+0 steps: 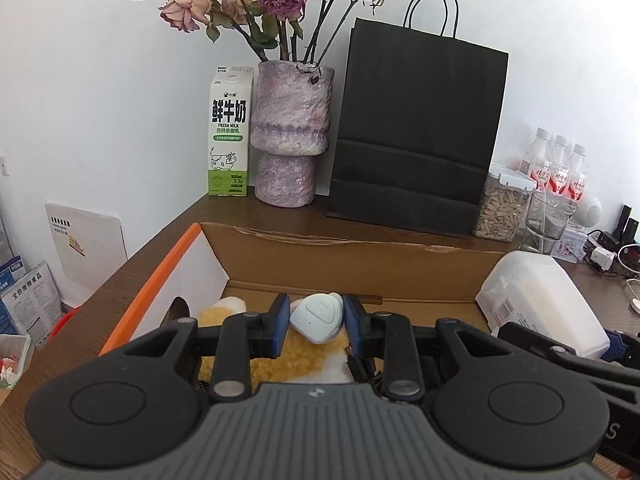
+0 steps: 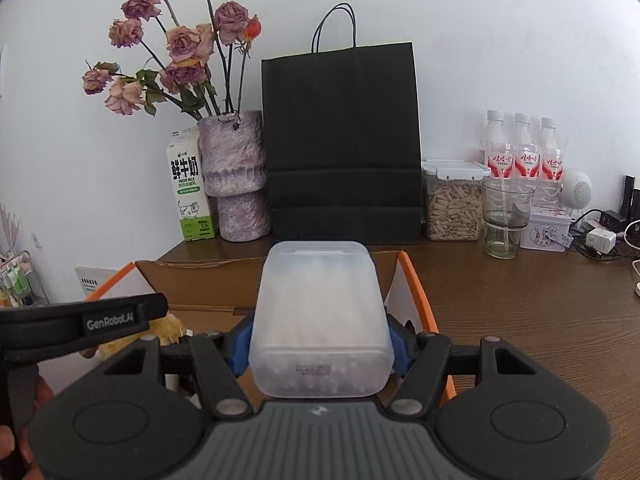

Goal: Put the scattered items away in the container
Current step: 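Carry the container and the white cap over the box with both tools, then release the container with the right tool while the left tool drops the cap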

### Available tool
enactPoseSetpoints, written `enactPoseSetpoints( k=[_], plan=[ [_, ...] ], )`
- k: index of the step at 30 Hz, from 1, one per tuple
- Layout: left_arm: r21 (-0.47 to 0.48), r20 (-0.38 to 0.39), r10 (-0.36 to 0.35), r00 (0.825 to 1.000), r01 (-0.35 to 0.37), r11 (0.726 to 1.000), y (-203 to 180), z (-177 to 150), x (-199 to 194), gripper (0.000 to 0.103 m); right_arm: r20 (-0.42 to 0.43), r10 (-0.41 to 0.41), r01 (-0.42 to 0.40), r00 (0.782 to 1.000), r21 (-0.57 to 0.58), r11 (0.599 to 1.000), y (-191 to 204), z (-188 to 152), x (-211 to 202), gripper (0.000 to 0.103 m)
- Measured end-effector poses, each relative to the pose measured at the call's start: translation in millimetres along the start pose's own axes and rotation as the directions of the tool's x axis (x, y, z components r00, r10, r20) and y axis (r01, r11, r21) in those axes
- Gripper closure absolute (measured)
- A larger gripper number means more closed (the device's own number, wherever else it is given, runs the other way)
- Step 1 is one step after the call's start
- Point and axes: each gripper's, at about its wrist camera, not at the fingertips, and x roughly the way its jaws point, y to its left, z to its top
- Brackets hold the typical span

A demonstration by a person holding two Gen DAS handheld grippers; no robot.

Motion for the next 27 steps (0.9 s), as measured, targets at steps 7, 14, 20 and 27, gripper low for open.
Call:
enactPoseSetpoints(
  k=[7, 14, 20, 27],
  plan=[
    [0.030, 0.021, 0.006, 1.000, -0.006, 1.000, -3, -5, -4, 0.073, -0.001, -0.008, 0.008, 1.000, -0.029, 1.000, 4, -5, -1, 0.040],
    [0.036, 0.071, 0.027, 0.997, -0.029, 0.999, 2, -11, -17, 0.046, -0.005, 0.013, -0.013, 1.000, -0.027, 1.000, 1, -7, -11, 0.022],
    [-0.010, 0.178, 0.052, 0.983, -0.051, 0.999, 10, -10, -36, 0.000, 0.043, 0.003, -0.002, 0.999, -0.034, 0.999, 3, -7, -25, 0.000],
    [-0.021, 0.168, 0.069, 0.983, -0.066, 0.998, 16, -14, -37, 0.000, 0.049, -0.007, 0.008, 0.999, -0.037, 0.999, 4, -8, -30, 0.000]
  ],
)
